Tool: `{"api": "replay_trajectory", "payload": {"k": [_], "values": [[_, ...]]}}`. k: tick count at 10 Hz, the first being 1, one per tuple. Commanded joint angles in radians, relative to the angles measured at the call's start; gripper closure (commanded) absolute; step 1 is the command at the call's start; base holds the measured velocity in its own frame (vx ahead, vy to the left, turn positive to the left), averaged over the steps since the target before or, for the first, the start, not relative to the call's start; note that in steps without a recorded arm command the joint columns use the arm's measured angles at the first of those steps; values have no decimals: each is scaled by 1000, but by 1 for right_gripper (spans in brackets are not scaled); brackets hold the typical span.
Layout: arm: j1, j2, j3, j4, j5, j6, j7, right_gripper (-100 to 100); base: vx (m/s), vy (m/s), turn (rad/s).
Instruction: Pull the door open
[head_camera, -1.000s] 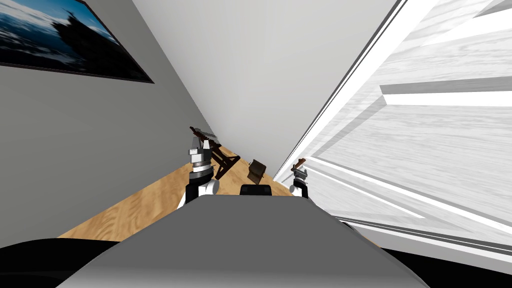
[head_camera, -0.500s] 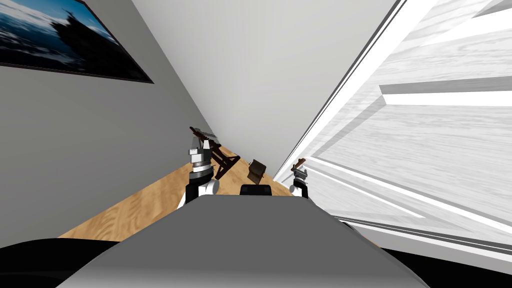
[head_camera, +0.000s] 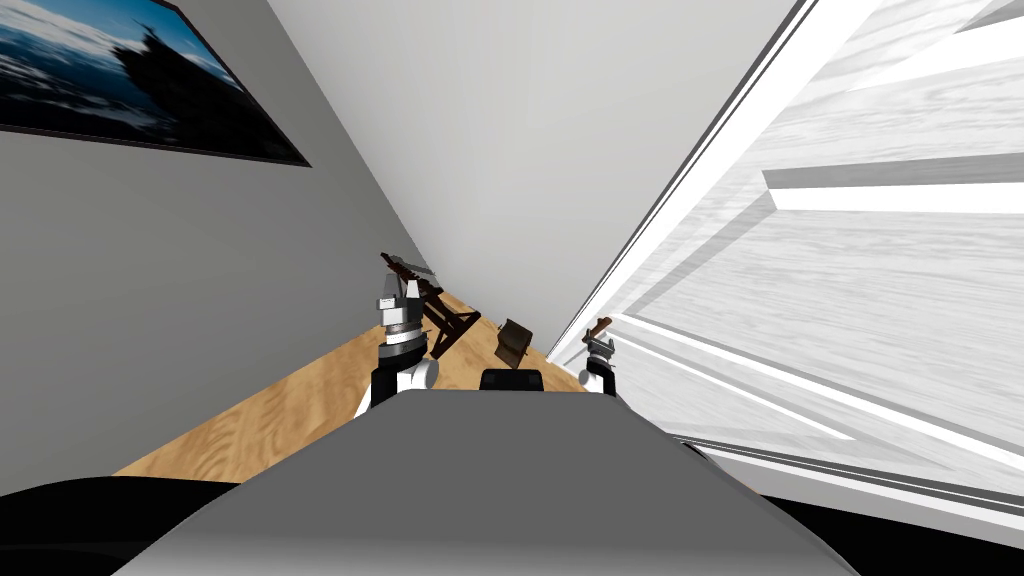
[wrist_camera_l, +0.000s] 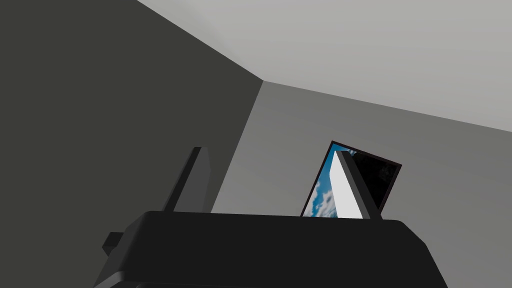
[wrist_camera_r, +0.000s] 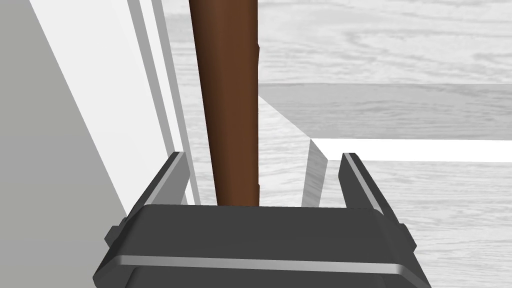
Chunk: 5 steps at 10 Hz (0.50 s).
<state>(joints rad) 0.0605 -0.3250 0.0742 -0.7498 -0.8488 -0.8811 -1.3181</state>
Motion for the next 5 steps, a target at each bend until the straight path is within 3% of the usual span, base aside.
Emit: {"api": "replay_trajectory", "payload": {"k": [1,5], "values": [[-3,2,-3,1,0,1,4,-100,-1,-8,23],[-3,2,-3,1,0,1,4,-100,0,1,-3]]}}
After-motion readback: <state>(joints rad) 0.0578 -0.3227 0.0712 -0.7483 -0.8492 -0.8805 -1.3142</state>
